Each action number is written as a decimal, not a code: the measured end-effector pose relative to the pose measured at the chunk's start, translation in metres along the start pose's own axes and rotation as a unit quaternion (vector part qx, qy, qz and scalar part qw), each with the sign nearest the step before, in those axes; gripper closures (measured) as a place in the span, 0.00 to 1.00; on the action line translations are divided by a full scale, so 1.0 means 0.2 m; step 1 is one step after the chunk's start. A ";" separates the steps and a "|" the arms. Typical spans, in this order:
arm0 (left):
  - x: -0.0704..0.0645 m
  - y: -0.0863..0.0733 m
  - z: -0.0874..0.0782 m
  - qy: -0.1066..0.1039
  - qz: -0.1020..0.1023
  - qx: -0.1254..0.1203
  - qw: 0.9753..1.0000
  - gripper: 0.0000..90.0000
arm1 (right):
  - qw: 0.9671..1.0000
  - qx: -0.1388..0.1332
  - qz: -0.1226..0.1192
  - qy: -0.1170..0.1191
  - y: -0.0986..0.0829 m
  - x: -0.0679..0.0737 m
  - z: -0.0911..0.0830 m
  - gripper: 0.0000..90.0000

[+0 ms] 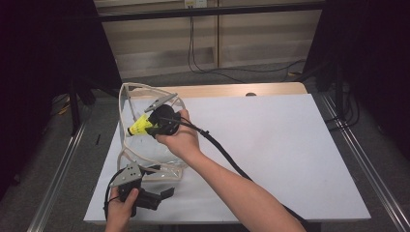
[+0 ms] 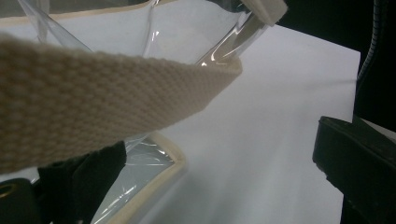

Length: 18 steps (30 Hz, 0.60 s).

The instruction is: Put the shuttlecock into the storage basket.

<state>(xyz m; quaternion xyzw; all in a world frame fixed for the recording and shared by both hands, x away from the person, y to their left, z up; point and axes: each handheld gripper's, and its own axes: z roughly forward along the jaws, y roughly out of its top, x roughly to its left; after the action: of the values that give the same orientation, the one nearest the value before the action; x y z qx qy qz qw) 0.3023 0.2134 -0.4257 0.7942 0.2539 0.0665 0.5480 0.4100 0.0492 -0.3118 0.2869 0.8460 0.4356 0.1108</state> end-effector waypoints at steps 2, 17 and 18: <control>0.00 0.00 0.00 0.000 0.000 0.000 1.000 0.03 | 1.000 -0.001 0.002 0.002 0.00 0.00 0.01 0.88; 0.00 0.00 0.00 -0.002 0.000 -0.001 1.000 0.03 | 1.000 0.007 0.002 0.001 0.01 0.03 0.06 0.88; 0.00 0.00 0.00 -0.001 0.000 -0.001 1.000 0.03 | 1.000 0.006 0.003 0.003 0.02 0.03 0.07 0.88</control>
<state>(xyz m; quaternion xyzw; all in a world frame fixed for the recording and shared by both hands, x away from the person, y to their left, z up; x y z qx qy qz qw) 0.3023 0.2131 -0.4253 0.7937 0.2529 0.0659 0.5493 0.4114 0.0632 -0.3167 0.2889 0.8478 0.4322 0.1049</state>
